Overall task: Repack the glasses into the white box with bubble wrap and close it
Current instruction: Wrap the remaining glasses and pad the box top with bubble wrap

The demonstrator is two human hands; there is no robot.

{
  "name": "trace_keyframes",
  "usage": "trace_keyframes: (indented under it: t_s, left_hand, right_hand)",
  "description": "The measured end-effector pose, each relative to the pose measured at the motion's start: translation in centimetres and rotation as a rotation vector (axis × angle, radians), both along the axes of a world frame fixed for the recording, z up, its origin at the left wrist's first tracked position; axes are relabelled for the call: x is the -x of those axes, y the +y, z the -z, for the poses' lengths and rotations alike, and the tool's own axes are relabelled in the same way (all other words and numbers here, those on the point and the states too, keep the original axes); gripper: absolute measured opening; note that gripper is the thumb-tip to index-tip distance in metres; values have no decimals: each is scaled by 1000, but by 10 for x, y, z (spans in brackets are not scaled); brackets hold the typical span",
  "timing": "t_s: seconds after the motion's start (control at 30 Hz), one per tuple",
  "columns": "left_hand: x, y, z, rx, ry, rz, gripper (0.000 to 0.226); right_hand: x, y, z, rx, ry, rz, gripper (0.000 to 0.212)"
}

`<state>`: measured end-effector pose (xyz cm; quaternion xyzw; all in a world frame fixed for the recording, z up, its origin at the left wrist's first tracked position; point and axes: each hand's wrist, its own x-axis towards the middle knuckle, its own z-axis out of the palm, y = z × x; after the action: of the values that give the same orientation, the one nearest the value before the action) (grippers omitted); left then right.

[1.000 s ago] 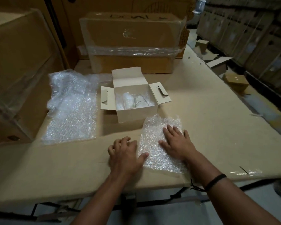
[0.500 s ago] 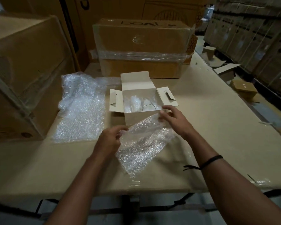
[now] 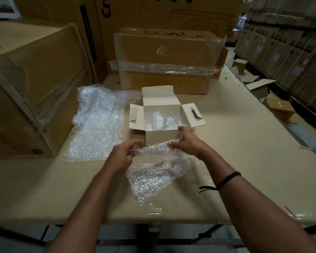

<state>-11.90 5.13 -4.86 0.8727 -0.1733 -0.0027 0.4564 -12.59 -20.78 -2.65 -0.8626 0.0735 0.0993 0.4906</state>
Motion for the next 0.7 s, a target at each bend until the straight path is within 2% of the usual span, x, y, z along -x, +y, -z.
trace_keyframes:
  t_s: [0.1, 0.2, 0.27, 0.3, 0.37, 0.4, 0.47, 0.53, 0.57, 0.63, 0.7]
  left_hand:
    - [-2, 4, 6, 13, 44, -42, 50]
    - [-7, 8, 8, -1, 73, -98, 42]
    - [-8, 6, 8, -19, 81, -112, 38]
    - [-8, 4, 7, -23, 84, -114, 35]
    - [-7, 2, 8, 2, 91, -118, 34]
    - [-5, 1, 8, 13, 89, -114, 34]
    - [-1, -2, 9, 28, 71, -110, 33]
    - [3, -5, 10, 12, 6, -114, 29]
    - [3, -6, 9, -6, -80, -113, 27]
    - [5, -7, 9, -25, -287, -102, 28]
    - [8, -9, 10, 1, -273, -120, 45]
  right_hand:
    - [7, -6, 2, -251, -108, 125, 90]
    - [9, -16, 2, -436, -225, 316, 62]
    - [9, -21, 7, -410, -257, 401, 41]
    - [10, -23, 8, -362, -272, 422, 36]
    - [12, -26, 11, -181, -299, 383, 42]
    - [15, -26, 11, -26, -312, 293, 49]
    - [19, -27, 12, 431, -318, 41, 65]
    - [22, -27, 13, 815, -289, -102, 70]
    - [23, -26, 13, 906, -287, -108, 64]
    - [23, -26, 13, 967, -349, -79, 37]
    - [23, -27, 12, 938, -442, -44, 20]
